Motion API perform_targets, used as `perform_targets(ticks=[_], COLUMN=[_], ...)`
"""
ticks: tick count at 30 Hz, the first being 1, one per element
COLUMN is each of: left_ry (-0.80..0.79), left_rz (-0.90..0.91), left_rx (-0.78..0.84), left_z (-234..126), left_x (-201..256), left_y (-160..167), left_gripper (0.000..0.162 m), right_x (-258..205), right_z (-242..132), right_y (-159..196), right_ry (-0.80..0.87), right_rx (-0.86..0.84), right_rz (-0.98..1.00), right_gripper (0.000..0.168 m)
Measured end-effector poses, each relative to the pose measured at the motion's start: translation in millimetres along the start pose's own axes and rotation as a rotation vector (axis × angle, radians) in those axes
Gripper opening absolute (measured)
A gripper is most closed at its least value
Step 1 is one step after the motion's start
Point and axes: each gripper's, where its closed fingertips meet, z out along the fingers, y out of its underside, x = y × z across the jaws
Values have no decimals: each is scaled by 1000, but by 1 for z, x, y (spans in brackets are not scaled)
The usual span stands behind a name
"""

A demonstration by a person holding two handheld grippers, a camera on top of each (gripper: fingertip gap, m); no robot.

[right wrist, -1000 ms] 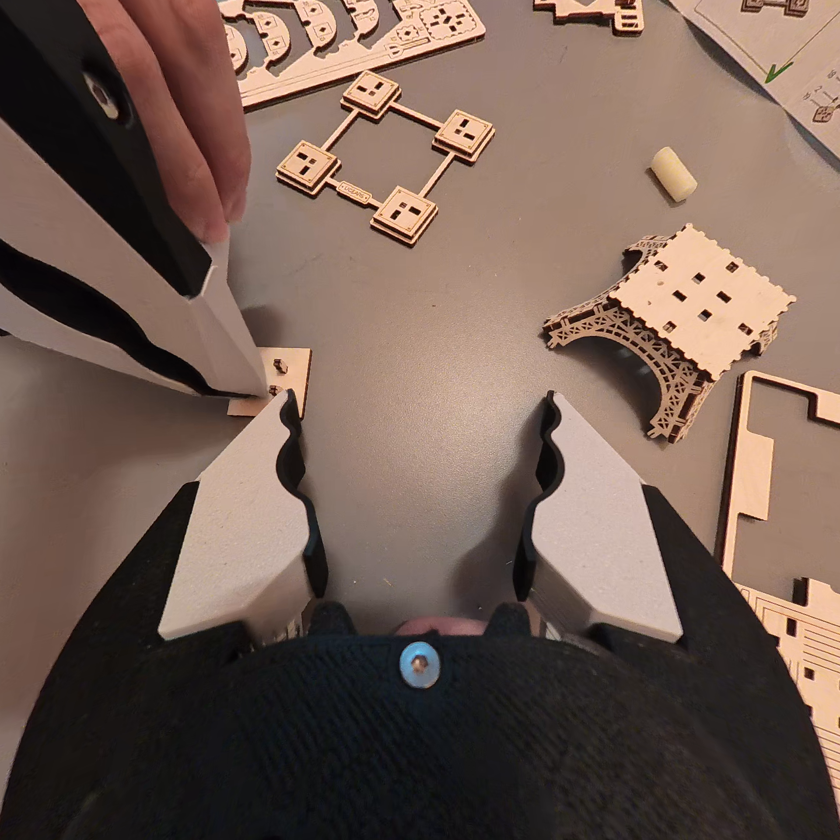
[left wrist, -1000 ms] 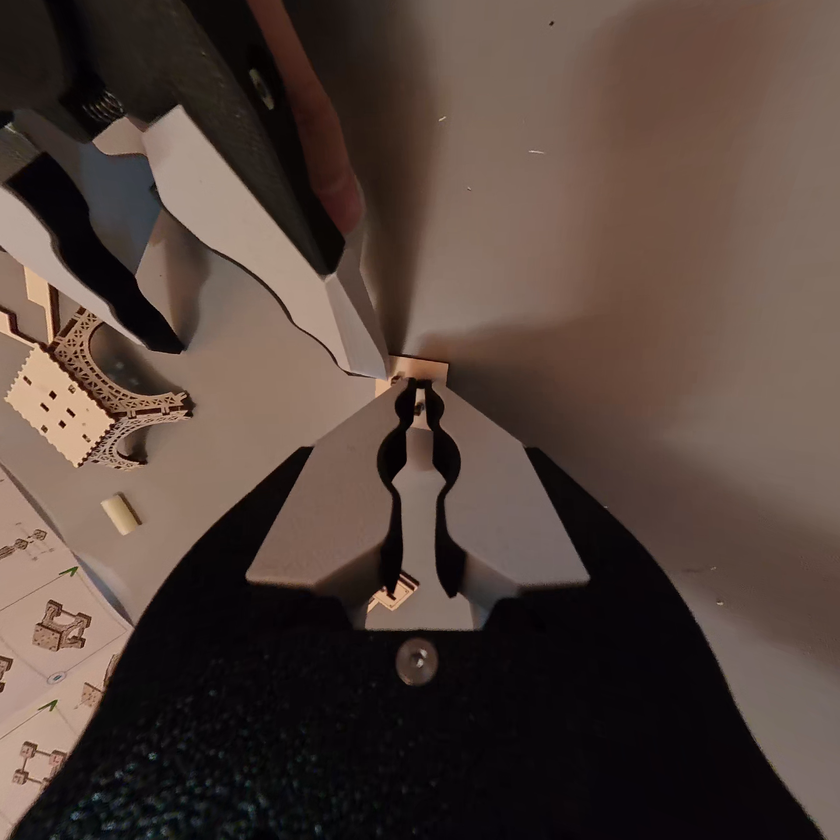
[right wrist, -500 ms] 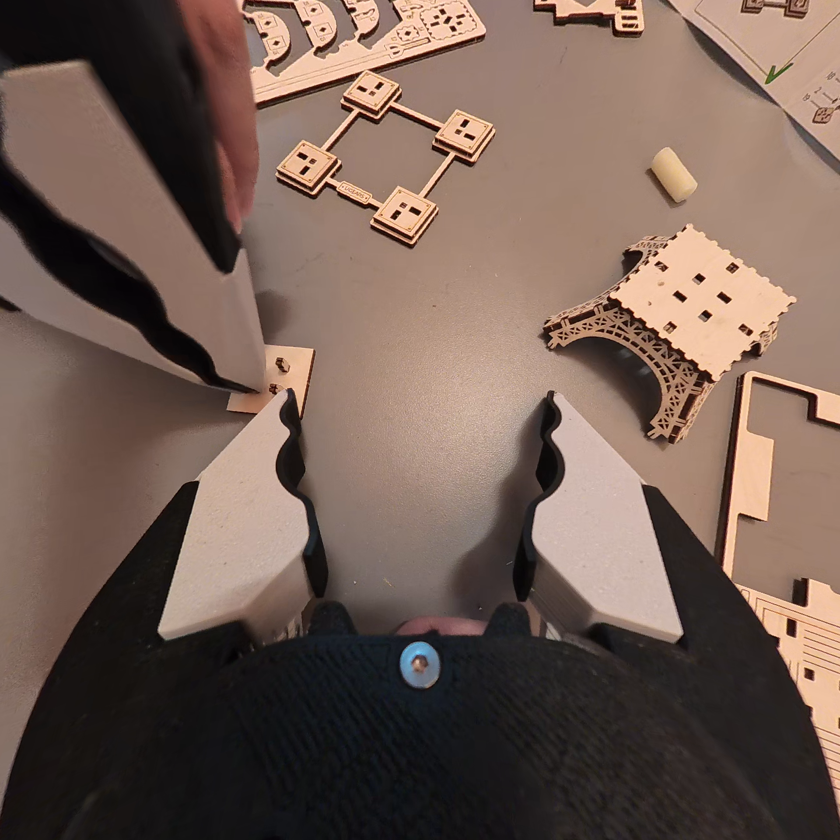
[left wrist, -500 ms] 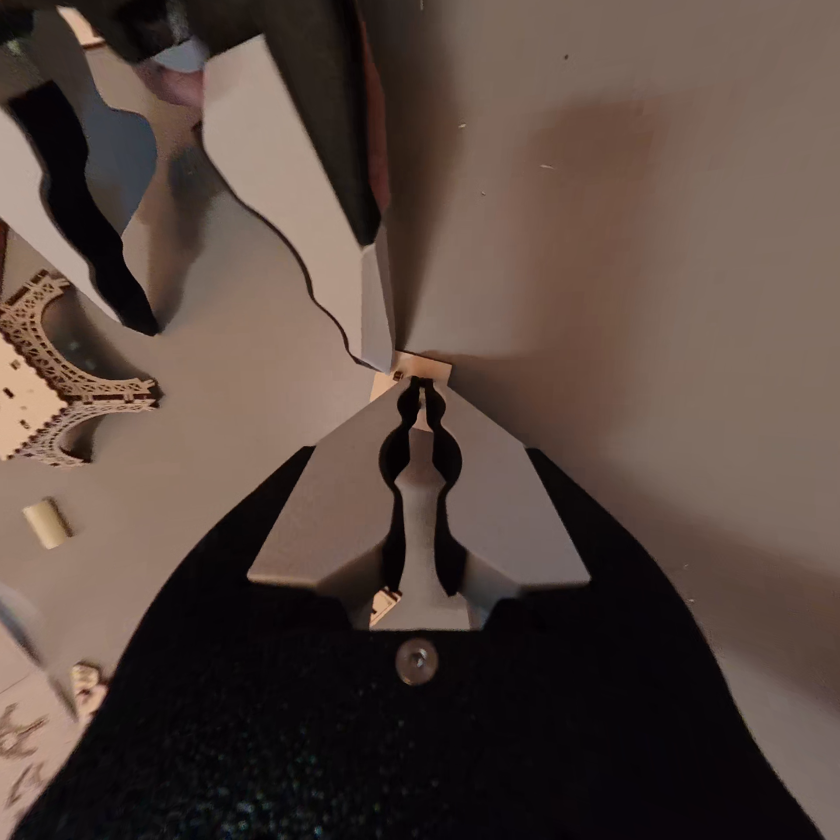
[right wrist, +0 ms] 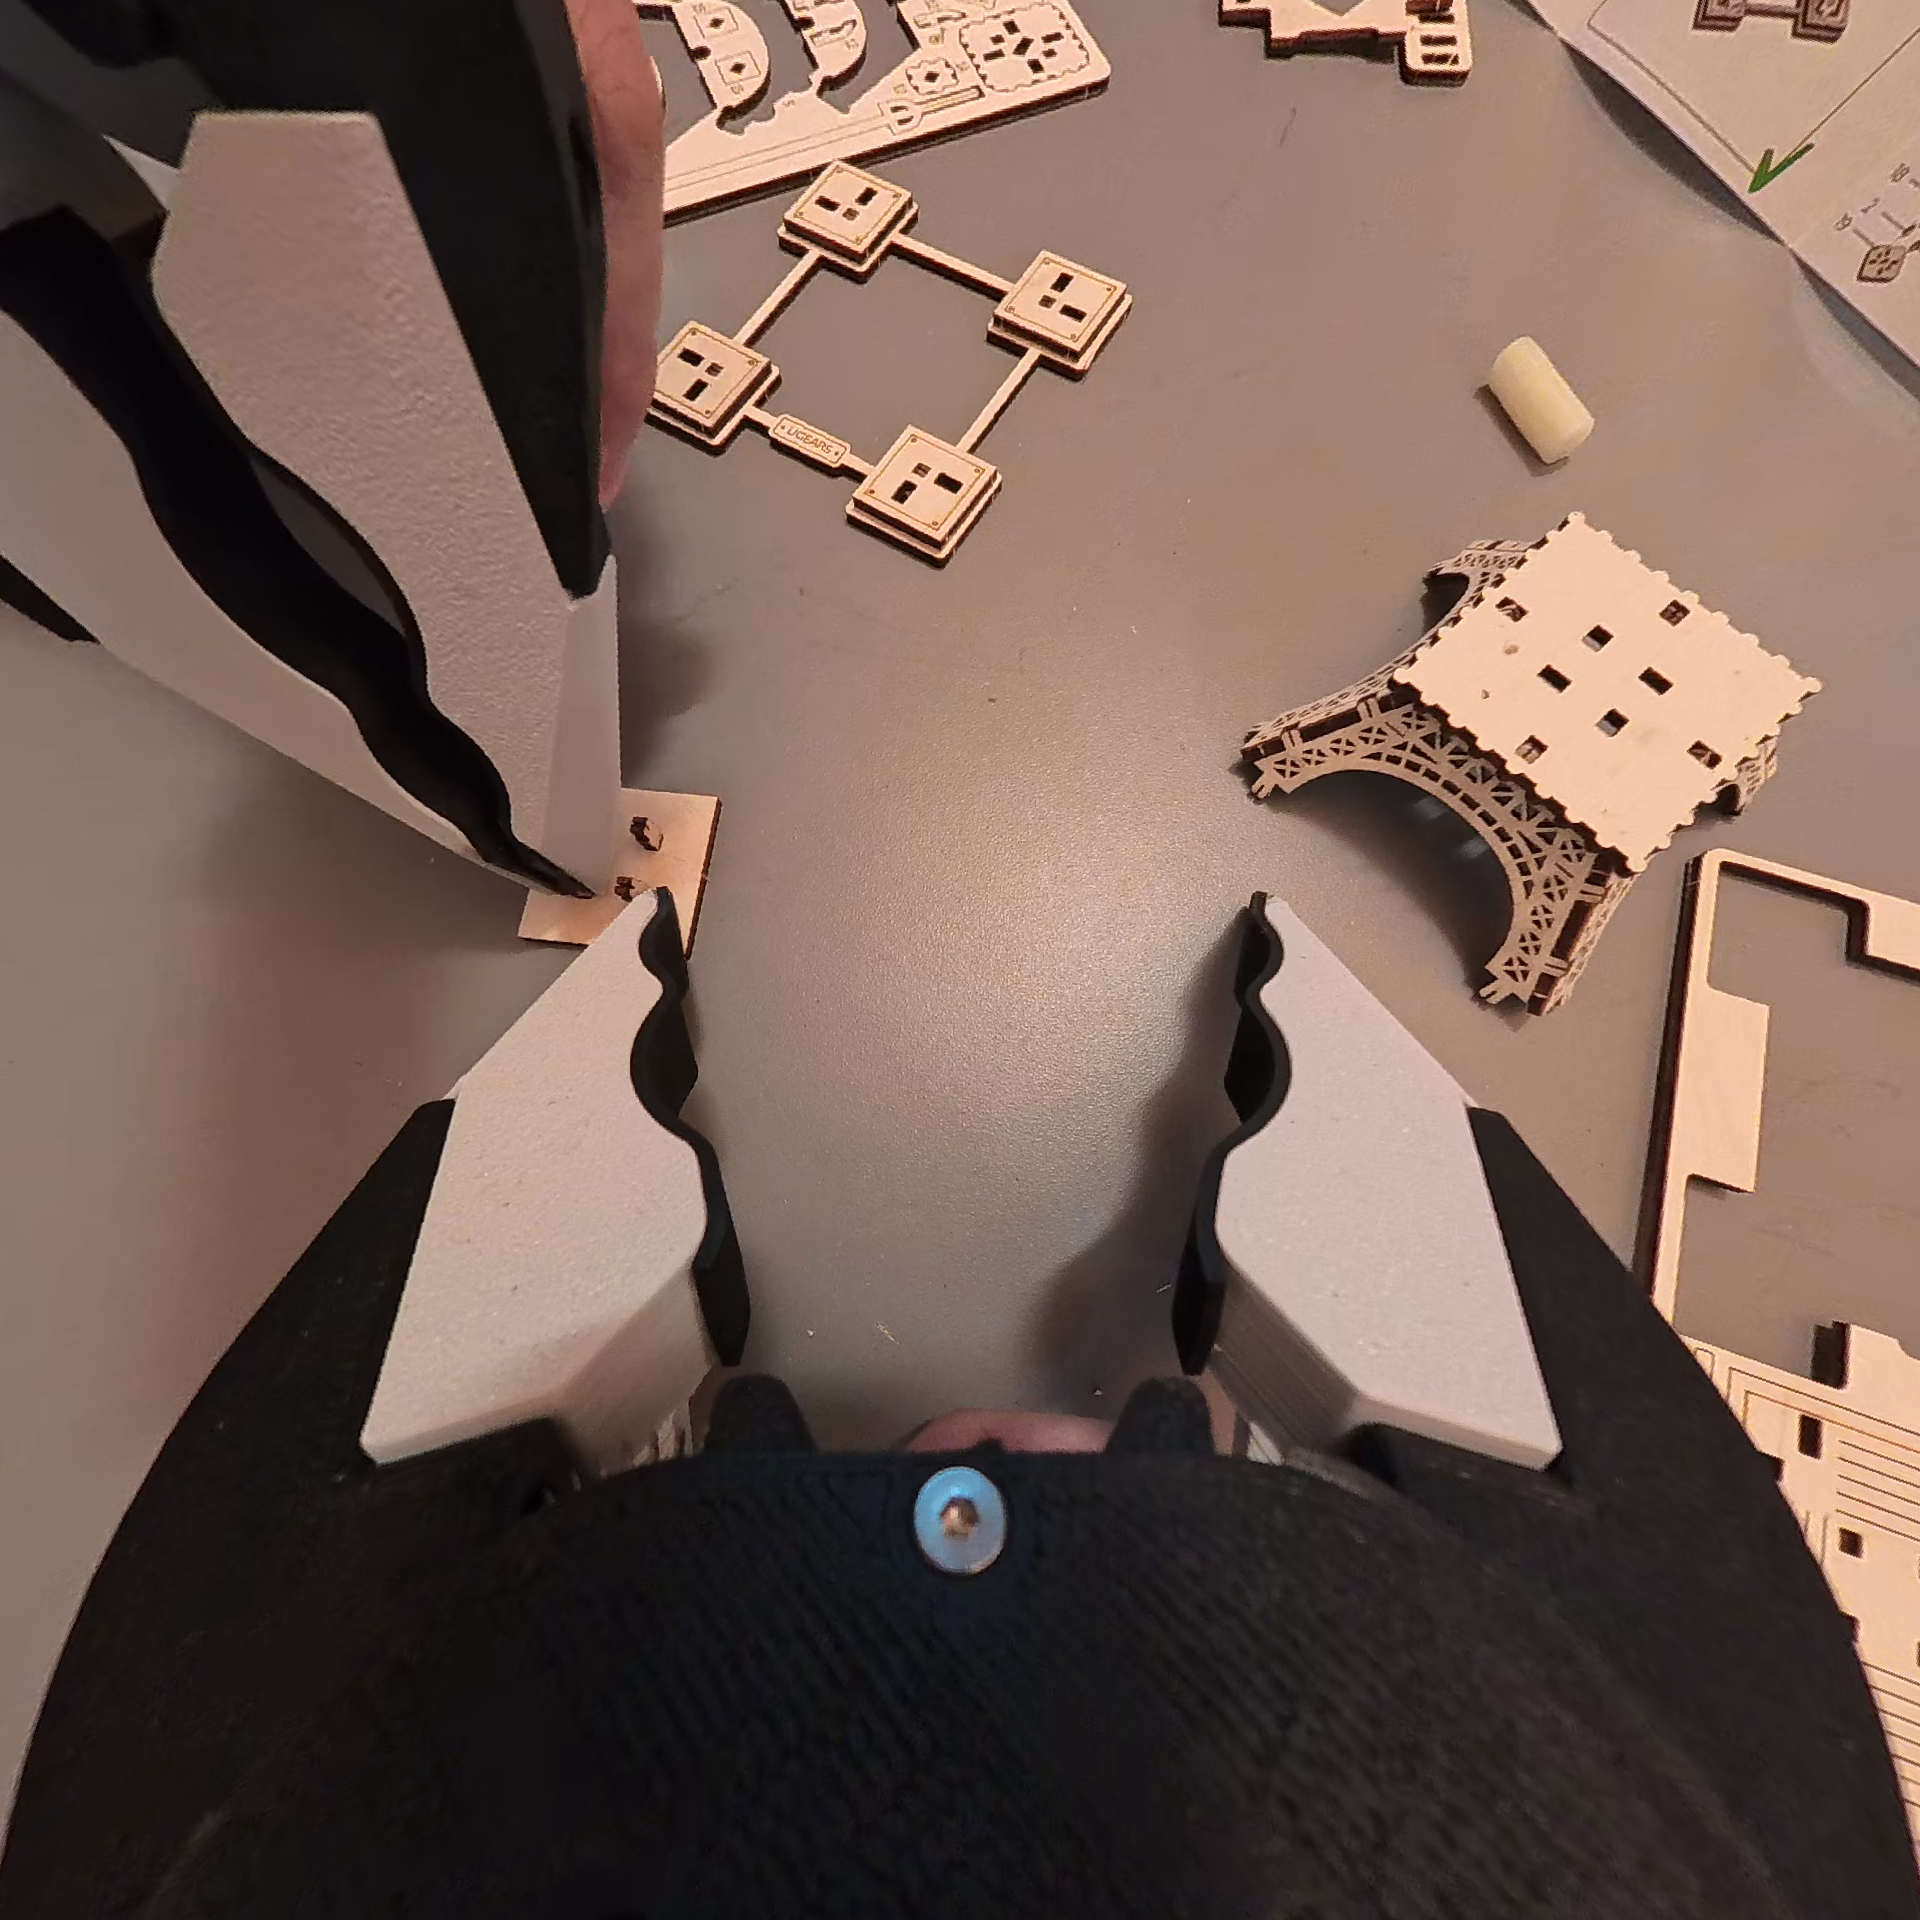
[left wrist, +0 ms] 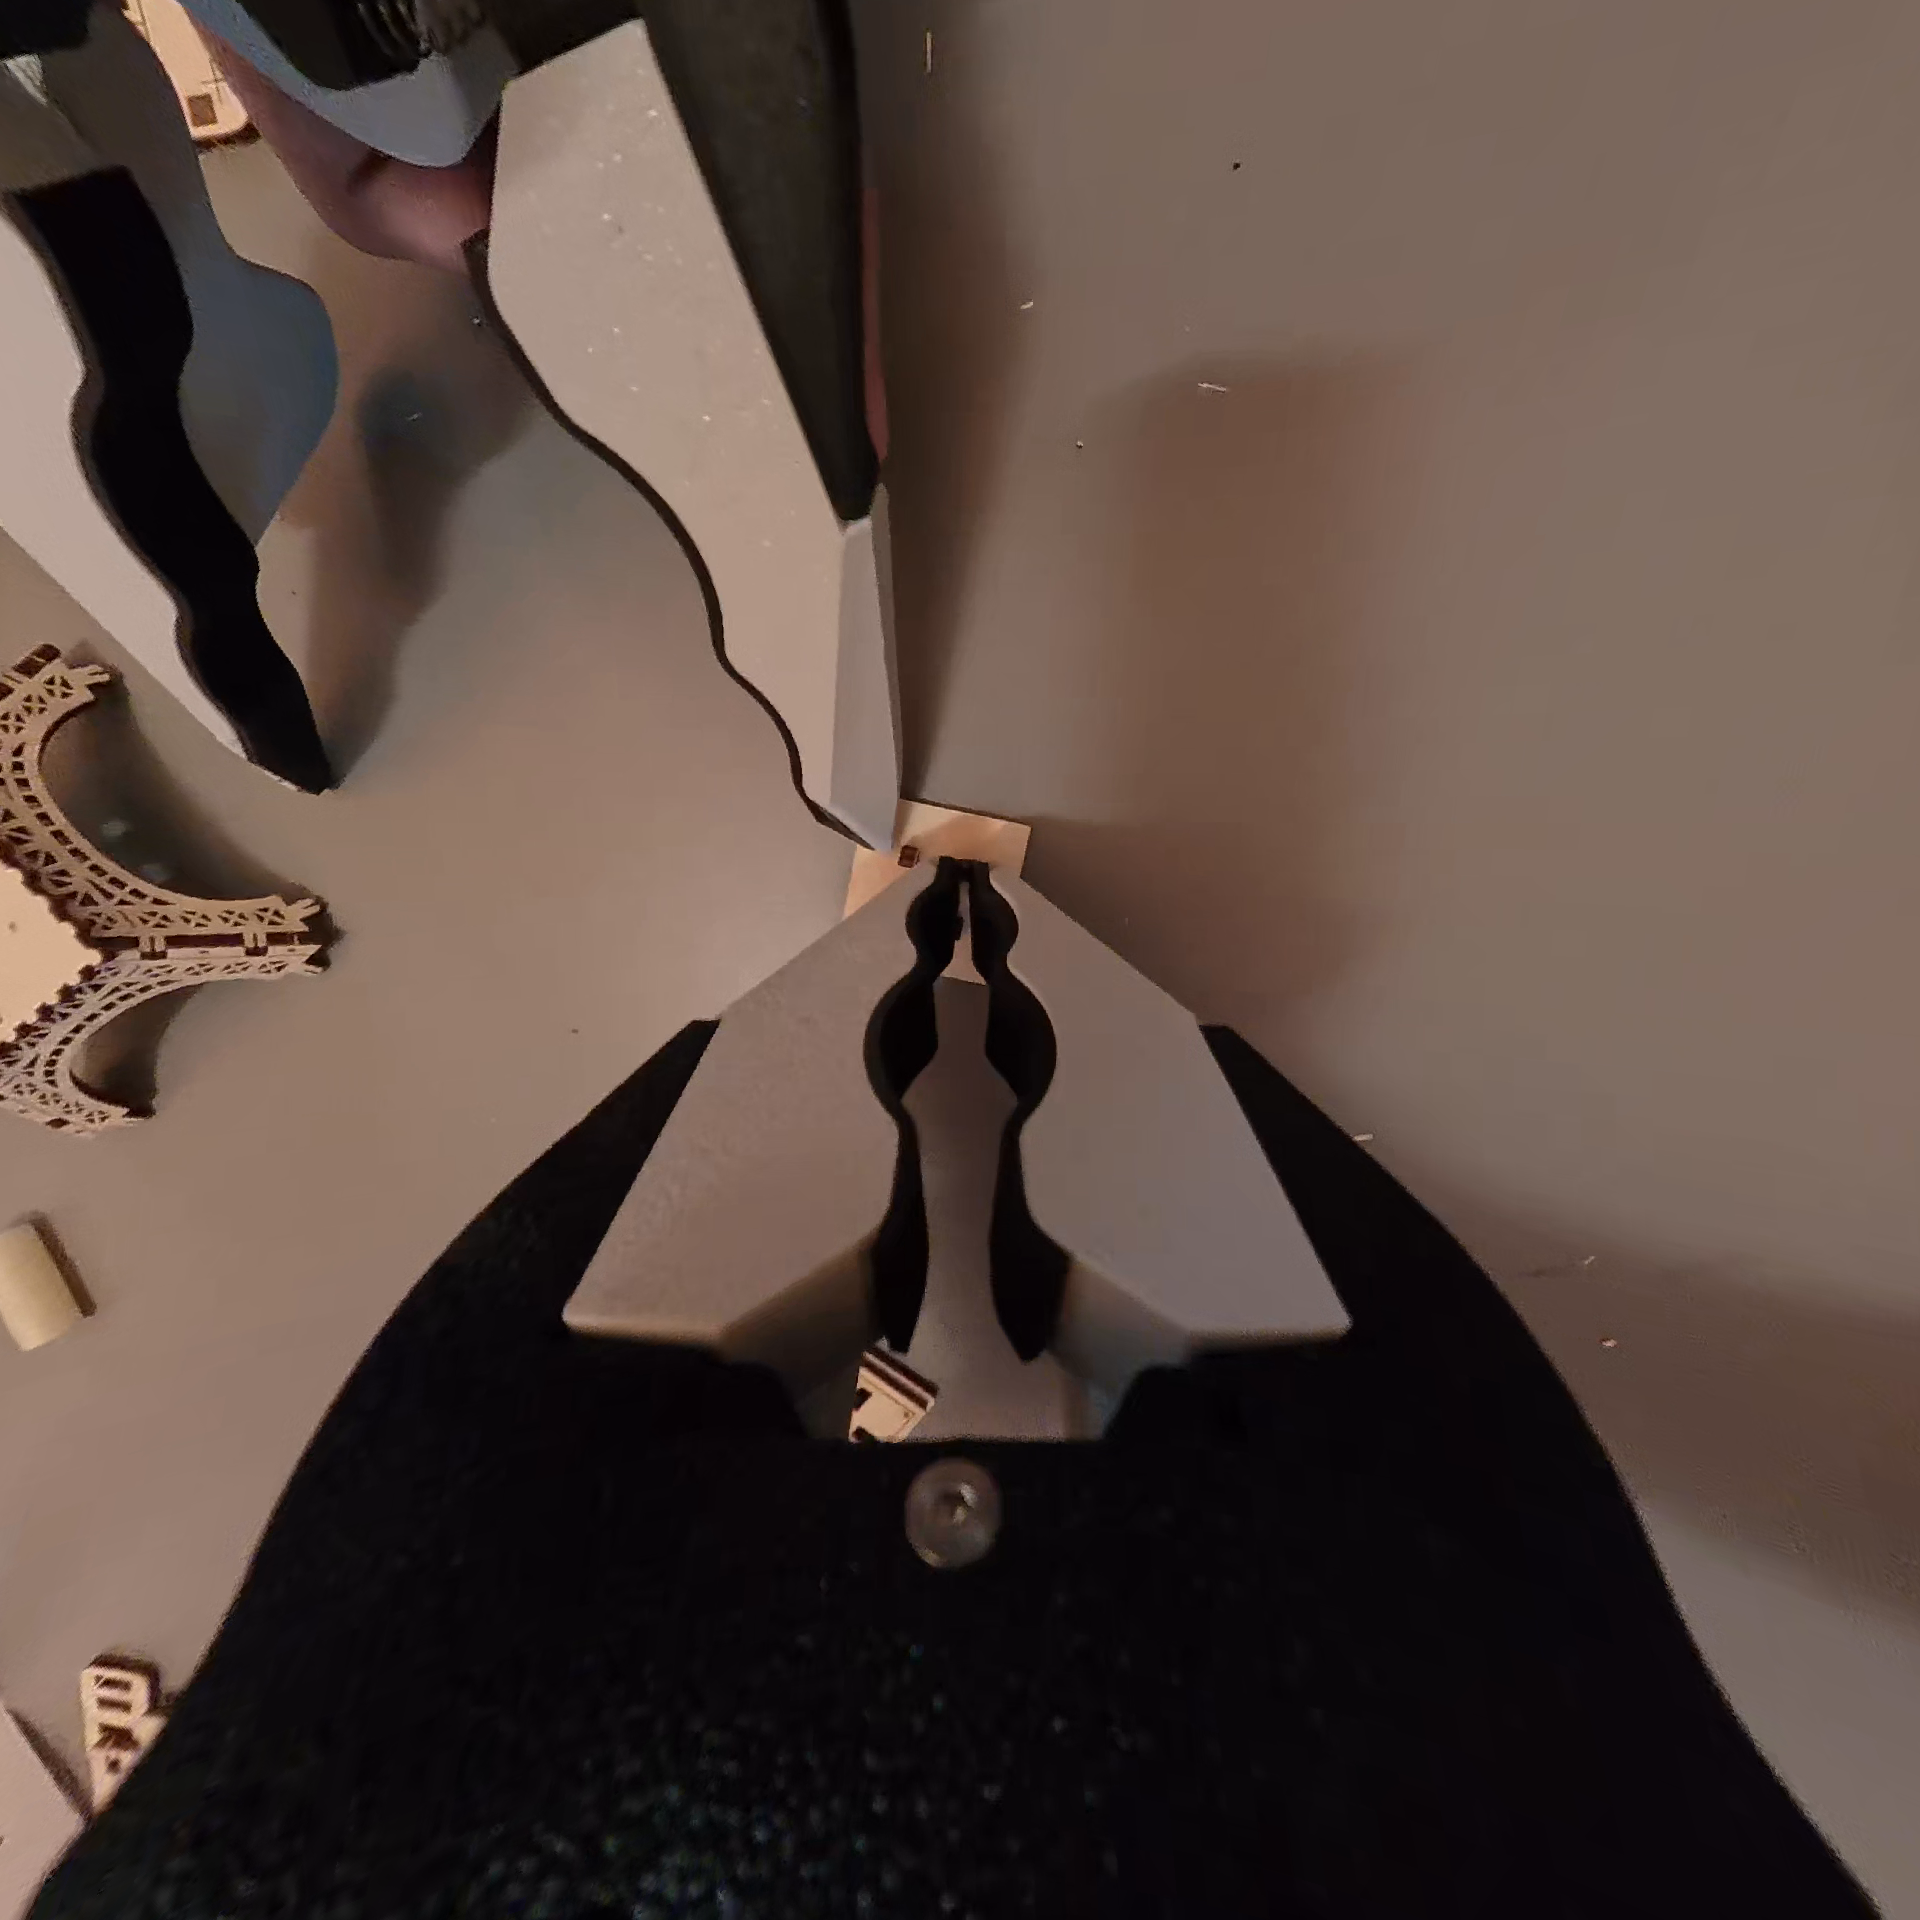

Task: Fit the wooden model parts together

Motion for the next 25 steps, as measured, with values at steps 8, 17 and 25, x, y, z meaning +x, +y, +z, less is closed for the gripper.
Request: perform_targets(ticks=[8,17,25], left_ry=[1,-59,-138], left_rz=[29,79,136], left_rx=[-17,-63,-144], left_z=[0,0,-1], left_x=[0,0,1], left_y=[0,-1,1], left_gripper=[0,0,1], right_x=[0,0,0], right_z=[0,0,0], right_y=[0,0,0], right_ry=[0,0,0], right_rx=[0,0,0], right_rz=[0,0,0], right_gripper=[105,105,105])
